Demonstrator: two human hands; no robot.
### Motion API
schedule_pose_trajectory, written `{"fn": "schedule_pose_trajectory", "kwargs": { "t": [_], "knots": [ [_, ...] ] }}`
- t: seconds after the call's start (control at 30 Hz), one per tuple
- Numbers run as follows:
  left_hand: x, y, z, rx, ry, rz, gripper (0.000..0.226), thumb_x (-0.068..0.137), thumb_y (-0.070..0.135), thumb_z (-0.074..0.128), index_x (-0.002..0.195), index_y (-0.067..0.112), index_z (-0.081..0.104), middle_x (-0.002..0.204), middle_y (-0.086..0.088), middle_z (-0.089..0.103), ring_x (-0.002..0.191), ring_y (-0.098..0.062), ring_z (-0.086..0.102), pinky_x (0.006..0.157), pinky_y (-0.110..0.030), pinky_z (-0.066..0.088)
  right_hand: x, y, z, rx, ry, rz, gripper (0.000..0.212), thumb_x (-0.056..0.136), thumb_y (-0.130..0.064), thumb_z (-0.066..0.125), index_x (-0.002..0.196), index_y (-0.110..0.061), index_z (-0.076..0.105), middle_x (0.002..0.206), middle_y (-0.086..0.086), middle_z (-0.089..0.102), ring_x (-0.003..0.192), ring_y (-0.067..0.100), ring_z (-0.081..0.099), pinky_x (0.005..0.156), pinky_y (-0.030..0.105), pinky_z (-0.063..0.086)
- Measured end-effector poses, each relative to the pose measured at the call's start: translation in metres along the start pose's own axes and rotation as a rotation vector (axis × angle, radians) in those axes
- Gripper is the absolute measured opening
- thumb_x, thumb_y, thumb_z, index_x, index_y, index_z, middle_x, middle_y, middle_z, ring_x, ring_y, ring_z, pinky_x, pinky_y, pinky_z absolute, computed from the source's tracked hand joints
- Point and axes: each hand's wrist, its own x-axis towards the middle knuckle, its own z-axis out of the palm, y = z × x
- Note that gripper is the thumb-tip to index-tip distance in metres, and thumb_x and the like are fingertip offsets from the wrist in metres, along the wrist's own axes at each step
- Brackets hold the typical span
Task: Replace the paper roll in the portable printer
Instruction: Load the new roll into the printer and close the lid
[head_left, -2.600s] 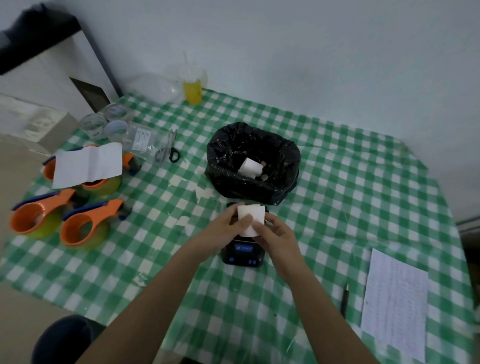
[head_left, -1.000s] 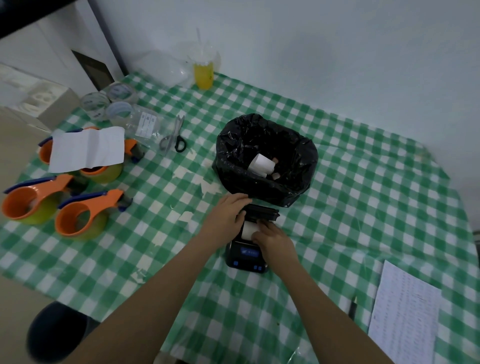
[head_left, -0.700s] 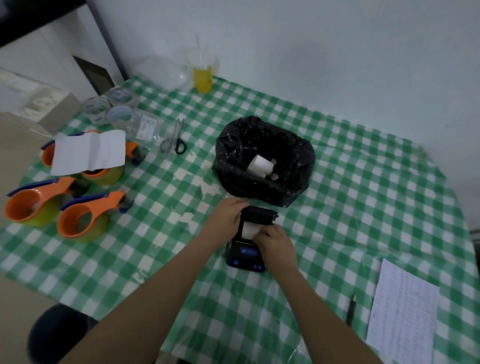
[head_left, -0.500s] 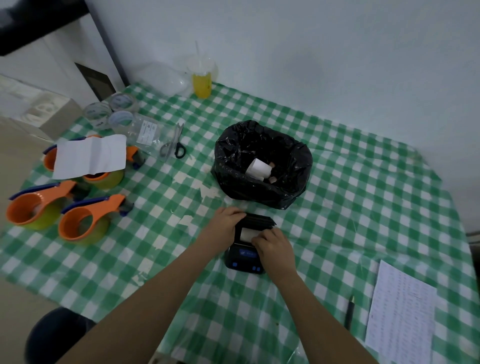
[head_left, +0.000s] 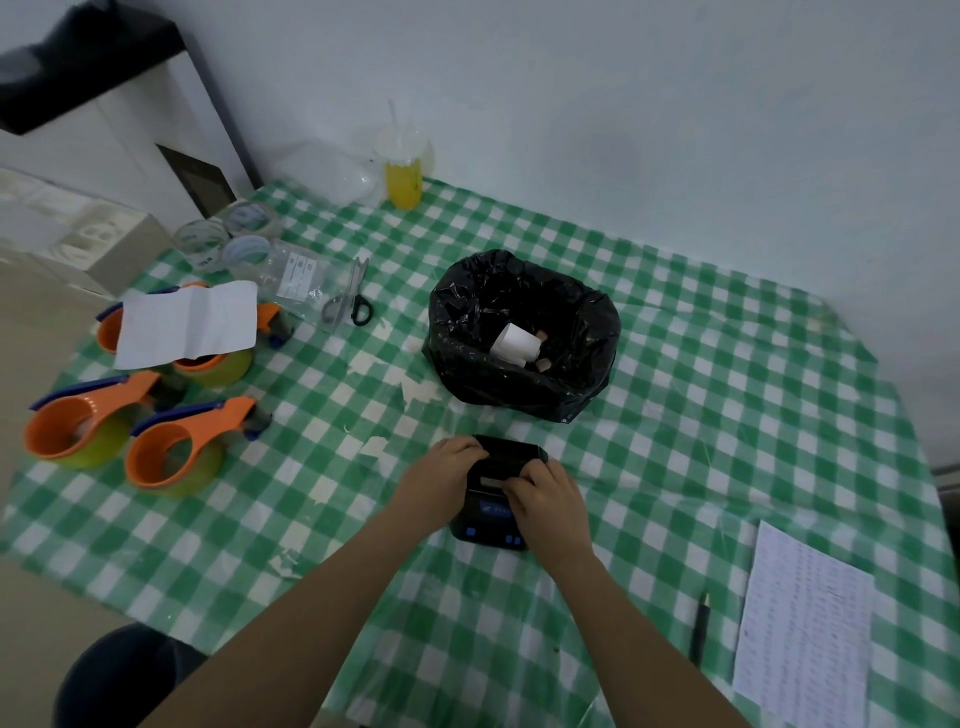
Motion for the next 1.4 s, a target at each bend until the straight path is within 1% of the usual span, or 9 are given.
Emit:
{"fn": "schedule_pose_trajectory", "kwargs": {
  "t": [0.2,0.4,0.63,0.77,0.93,1.1,1.2,1.3,1.4],
  "knots": [
    [-0.003,-0.002,0.004,0.005,-0.028,0.001,0.041,0.085,-0.004,0.044,0.125,0.004,0.051,0.132,-0.015,0.05,0.117,-0.031,0.049,0.102,-0.04,0.042,-0.001,0.0,-0.001,0.056,0.0,0.0,0.01,0.066,-0.016,0.08,0.067,-0.017,0.07,0.071,0.0,0.061,0.065,0.019,0.056,0.054,0.026,0.049],
    [-0.004,-0.004,0.007,0.023,-0.015,0.026,0.043,0.083,-0.007,0.044,0.126,0.0,0.051,0.137,-0.019,0.048,0.119,-0.036,0.048,0.103,-0.044,0.042,-0.003,0.002,-0.001,0.078,0.018,0.004,0.029,0.082,-0.029,0.045,0.07,-0.019,0.07,0.072,-0.003,0.062,0.068,0.017,0.055,0.06,0.025,0.049],
    [-0.003,-0.004,0.008,0.026,-0.013,0.034,0.042,0.083,-0.008,0.046,0.124,-0.002,0.051,0.138,-0.02,0.047,0.121,-0.036,0.048,0.105,-0.041,0.039,0.0,0.0,-0.006,0.094,-0.012,0.052,0.029,0.082,-0.026,0.045,0.073,-0.018,0.072,0.071,-0.003,0.065,0.067,0.017,0.059,0.065,0.021,0.043],
    [-0.004,-0.005,0.009,0.013,-0.001,0.036,0.041,0.079,-0.01,0.049,0.119,-0.004,0.056,0.131,-0.023,0.053,0.114,-0.039,0.054,0.101,-0.043,0.042,0.003,0.001,-0.006,0.108,-0.003,0.051,0.006,0.073,-0.01,0.068,0.073,-0.016,0.07,0.07,0.0,0.066,0.067,0.02,0.061,0.072,0.024,0.04],
    [-0.006,-0.001,0.009,0.032,0.006,0.046,0.041,0.081,-0.009,0.048,0.122,-0.003,0.054,0.134,-0.02,0.051,0.117,-0.034,0.052,0.104,-0.037,0.039,0.005,0.001,-0.014,0.113,0.03,-0.03,0.019,0.06,0.001,0.08,0.068,-0.011,0.069,0.066,0.002,0.068,0.061,0.02,0.063,0.077,0.025,0.038],
    [-0.01,-0.005,0.011,0.082,-0.013,0.067,0.045,0.07,-0.01,0.062,0.114,-0.003,0.06,0.123,-0.021,0.061,0.107,-0.034,0.061,0.094,-0.038,0.05,0.004,0.0,-0.008,0.245,-0.023,0.019,0.004,0.073,-0.006,0.07,0.073,-0.01,0.068,0.071,0.004,0.07,0.065,0.022,0.065,0.06,0.029,0.055],
    [-0.012,-0.01,0.012,0.149,-0.045,0.099,0.049,0.054,-0.004,0.076,0.101,0.006,0.068,0.104,-0.011,0.072,0.09,-0.029,0.07,0.072,-0.037,0.061,0.005,0.003,-0.01,0.282,-0.078,0.029,0.014,0.079,-0.017,0.068,0.091,-0.009,0.07,0.087,0.006,0.073,0.079,0.022,0.067,0.069,0.031,0.058],
    [-0.015,-0.013,0.006,0.269,-0.029,0.141,0.041,0.065,0.013,0.066,0.105,0.018,0.068,0.109,0.002,0.072,0.101,-0.021,0.068,0.078,-0.034,0.058,-0.002,0.013,-0.012,0.228,-0.164,-0.051,0.036,0.082,-0.034,0.06,0.107,-0.009,0.069,0.112,0.007,0.07,0.1,0.024,0.065,0.089,0.033,0.052],
    [-0.019,-0.017,0.004,0.284,-0.094,0.09,0.048,0.079,0.022,0.039,0.124,0.021,0.056,0.133,0.003,0.058,0.128,-0.024,0.049,0.101,-0.046,0.046,-0.009,0.017,-0.013,0.196,-0.233,-0.081,0.048,0.085,-0.04,0.046,0.117,-0.009,0.064,0.127,0.005,0.063,0.113,0.024,0.059,0.097,0.038,0.05]
  ]
}}
